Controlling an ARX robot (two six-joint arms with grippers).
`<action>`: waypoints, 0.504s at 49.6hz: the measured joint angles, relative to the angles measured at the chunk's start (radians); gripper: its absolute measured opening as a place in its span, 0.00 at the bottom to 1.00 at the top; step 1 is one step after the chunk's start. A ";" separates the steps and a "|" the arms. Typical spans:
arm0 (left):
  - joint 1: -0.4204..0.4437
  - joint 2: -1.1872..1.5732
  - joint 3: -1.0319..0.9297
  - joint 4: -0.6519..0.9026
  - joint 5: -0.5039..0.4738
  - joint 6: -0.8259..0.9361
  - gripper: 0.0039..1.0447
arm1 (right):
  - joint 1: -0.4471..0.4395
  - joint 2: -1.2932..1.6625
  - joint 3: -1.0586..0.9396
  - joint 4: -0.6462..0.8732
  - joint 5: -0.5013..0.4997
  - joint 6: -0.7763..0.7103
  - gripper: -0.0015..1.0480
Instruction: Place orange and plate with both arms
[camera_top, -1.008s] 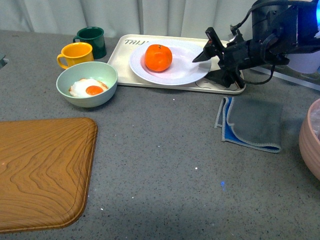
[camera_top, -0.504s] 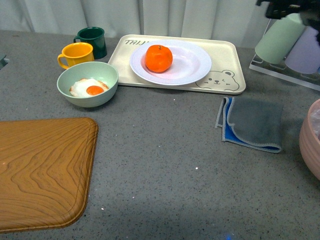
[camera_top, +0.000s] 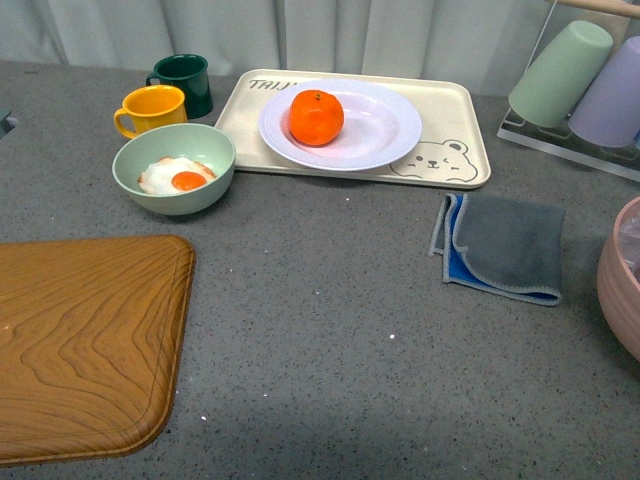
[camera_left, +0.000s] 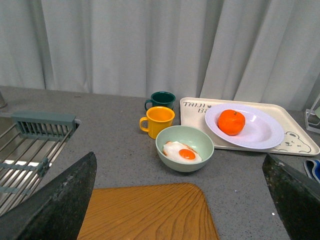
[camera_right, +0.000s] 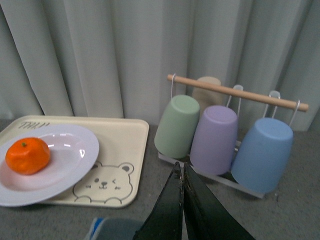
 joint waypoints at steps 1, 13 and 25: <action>0.000 0.000 0.000 0.000 0.000 0.000 0.94 | -0.006 -0.023 -0.013 -0.011 -0.008 0.000 0.01; 0.000 0.000 0.000 0.000 0.000 0.000 0.94 | -0.053 -0.216 -0.141 -0.054 -0.047 0.000 0.01; 0.000 0.000 0.000 0.000 0.000 0.000 0.94 | -0.053 -0.395 -0.241 -0.137 -0.049 0.000 0.01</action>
